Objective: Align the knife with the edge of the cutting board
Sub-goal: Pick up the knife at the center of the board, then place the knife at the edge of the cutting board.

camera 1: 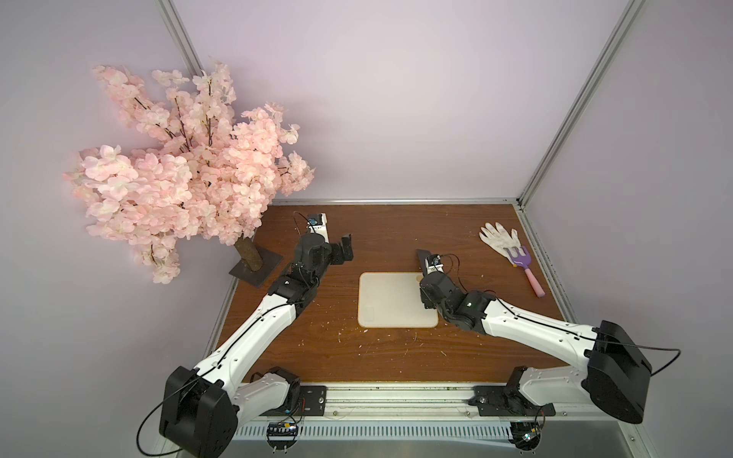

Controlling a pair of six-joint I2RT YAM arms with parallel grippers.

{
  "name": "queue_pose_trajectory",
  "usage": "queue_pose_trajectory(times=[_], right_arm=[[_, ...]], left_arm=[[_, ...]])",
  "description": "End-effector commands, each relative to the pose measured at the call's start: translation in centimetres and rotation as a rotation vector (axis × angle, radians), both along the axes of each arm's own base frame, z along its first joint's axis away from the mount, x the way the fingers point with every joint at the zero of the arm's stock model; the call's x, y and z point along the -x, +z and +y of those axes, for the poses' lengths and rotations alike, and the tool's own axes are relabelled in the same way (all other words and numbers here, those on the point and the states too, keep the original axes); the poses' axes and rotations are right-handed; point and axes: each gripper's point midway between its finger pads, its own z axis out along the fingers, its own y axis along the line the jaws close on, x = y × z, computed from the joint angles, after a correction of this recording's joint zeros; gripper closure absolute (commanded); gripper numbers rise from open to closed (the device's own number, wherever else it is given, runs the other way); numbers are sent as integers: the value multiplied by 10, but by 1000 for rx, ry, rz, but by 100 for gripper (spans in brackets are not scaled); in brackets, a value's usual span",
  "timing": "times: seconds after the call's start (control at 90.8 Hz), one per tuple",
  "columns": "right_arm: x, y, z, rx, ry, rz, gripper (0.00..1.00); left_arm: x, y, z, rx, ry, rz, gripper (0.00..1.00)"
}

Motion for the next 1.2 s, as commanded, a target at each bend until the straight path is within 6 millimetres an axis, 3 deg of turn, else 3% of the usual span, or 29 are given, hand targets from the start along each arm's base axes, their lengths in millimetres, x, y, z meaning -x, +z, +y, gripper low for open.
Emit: queue_pose_trajectory(times=[0.0, 0.22, 0.506, 0.892, 1.189], right_arm=[[12, -1, 1, -25, -15, 10, 100], [28, -14, 7, -30, -5, 38, 100], [51, -66, 19, -24, 44, 136, 100], [57, -99, 24, -9, 69, 180, 100], [53, -107, 24, 13, 52, 166, 67]], left_arm=[[1, -5, -3, -28, -9, 17, 0], [0, -7, -3, -31, -7, 23, 0], [0, -7, -3, -34, -7, 23, 0], [0, -7, -3, -35, -8, 23, 0], [-1, -7, -3, -33, -8, 25, 0]])
